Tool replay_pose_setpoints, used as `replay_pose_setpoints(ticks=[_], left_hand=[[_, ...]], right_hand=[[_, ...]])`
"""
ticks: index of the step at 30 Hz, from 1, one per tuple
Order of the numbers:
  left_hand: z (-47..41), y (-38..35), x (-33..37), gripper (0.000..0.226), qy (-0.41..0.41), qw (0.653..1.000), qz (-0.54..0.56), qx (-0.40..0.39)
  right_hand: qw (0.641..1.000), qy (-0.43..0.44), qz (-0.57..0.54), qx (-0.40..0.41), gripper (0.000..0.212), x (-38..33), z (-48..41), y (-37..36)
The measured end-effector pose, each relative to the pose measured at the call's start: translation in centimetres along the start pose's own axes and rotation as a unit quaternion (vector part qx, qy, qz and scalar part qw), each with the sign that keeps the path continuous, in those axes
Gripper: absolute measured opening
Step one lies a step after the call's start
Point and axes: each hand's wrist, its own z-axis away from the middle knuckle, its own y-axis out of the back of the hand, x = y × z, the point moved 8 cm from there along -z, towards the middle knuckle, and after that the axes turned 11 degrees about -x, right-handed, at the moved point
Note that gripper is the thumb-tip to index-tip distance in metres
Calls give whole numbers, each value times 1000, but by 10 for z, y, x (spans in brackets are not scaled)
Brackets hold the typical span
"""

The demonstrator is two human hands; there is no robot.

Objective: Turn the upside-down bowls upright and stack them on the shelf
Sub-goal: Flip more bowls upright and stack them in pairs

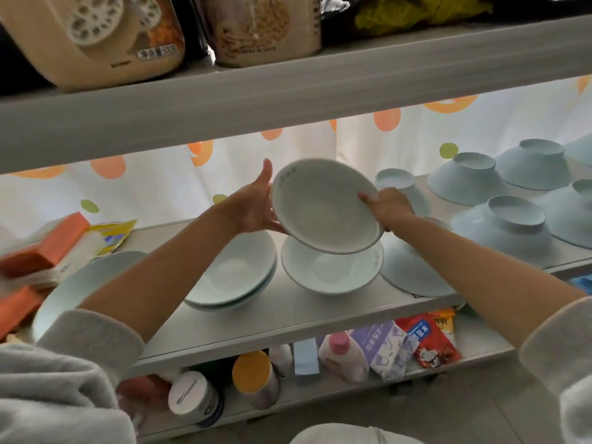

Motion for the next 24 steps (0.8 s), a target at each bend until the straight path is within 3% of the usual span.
replay_pose_setpoints(ticks=[4, 9, 17, 24], left_hand=[[-5, -4, -35, 82, 78, 996, 14, 49], [-18, 14, -40, 64, 52, 975, -121, 180], [-33, 27, -42, 62, 59, 937, -264, 222], [-40, 27, -27, 65, 73, 867, -429, 242]], right_hand=[[996, -38, 69, -45, 42, 16, 2, -27], [990, -57, 120, -42, 40, 28, 9, -35], [975, -57, 212, -27, 54, 42, 11, -39], [947, -54, 316, -11, 65, 33, 13, -41]])
